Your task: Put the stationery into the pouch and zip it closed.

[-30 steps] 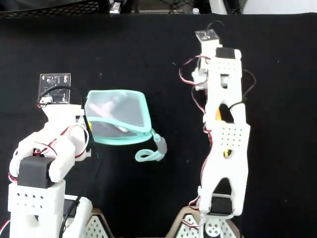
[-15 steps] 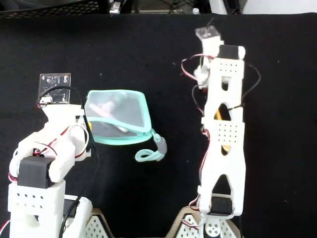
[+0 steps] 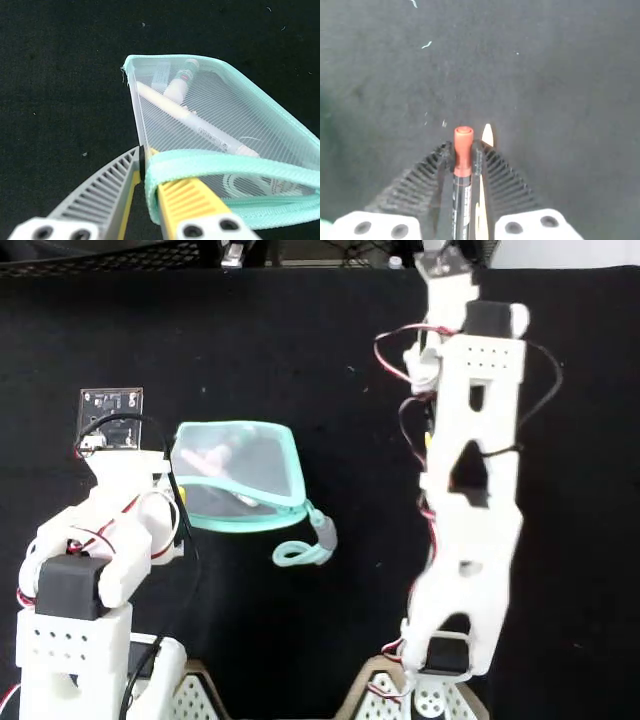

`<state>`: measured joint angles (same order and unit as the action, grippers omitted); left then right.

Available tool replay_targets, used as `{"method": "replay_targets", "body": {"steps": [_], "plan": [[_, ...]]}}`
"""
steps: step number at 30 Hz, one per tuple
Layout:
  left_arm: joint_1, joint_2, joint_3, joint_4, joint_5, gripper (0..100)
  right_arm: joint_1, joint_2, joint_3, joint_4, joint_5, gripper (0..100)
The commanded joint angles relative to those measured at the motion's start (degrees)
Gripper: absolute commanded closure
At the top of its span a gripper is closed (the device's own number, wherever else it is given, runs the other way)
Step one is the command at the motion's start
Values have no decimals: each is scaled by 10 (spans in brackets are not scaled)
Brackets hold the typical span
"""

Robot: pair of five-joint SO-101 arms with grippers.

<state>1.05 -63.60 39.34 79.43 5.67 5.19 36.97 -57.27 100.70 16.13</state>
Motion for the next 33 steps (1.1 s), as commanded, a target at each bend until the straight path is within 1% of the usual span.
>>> {"method": "replay_targets", "body": {"steps": [1, 3, 5, 9, 12, 14, 16, 19, 23, 25, 28, 30, 31, 33], "plan": [[-2, -7, -3, -9, -1, 970, -25, -198, 157, 5, 0, 986], [-2, -7, -3, -8, -1, 970, -40, -278, 276, -4, 4, 986], [-2, -7, -3, -8, -1, 970, -59, -354, 407, -45, 14, 986], [-2, -7, -3, -7, -1, 970, -93, -488, 678, -190, 16, 986], [-3, -7, -3, -7, -1, 970, -120, -560, 866, -306, 16, 986], [-3, -7, -3, -7, -1, 970, -131, -586, 963, -375, 16, 986], [-3, -7, -3, -7, -1, 970, -139, -593, 1025, -425, 18, 986], [-2, -7, -3, -7, -1, 970, -151, -586, 1075, -446, 50, 986], [-2, -7, -3, -7, -1, 970, -159, -555, 1091, -436, 71, 984], [-2, -7, -3, -7, -1, 970, -160, -535, 1077, -413, 93, 949], [-2, -7, -3, -7, -1, 970, -160, -505, 1040, -371, 105, 838], [-2, -7, -3, -7, -1, 970, -161, -490, 1018, -345, 106, 783], [-2, -7, -3, -7, -1, 970, -161, -486, 1009, -338, 106, 774], [-2, -7, -3, -7, -1, 970, -161, -477, 996, -329, 107, 788]]}}
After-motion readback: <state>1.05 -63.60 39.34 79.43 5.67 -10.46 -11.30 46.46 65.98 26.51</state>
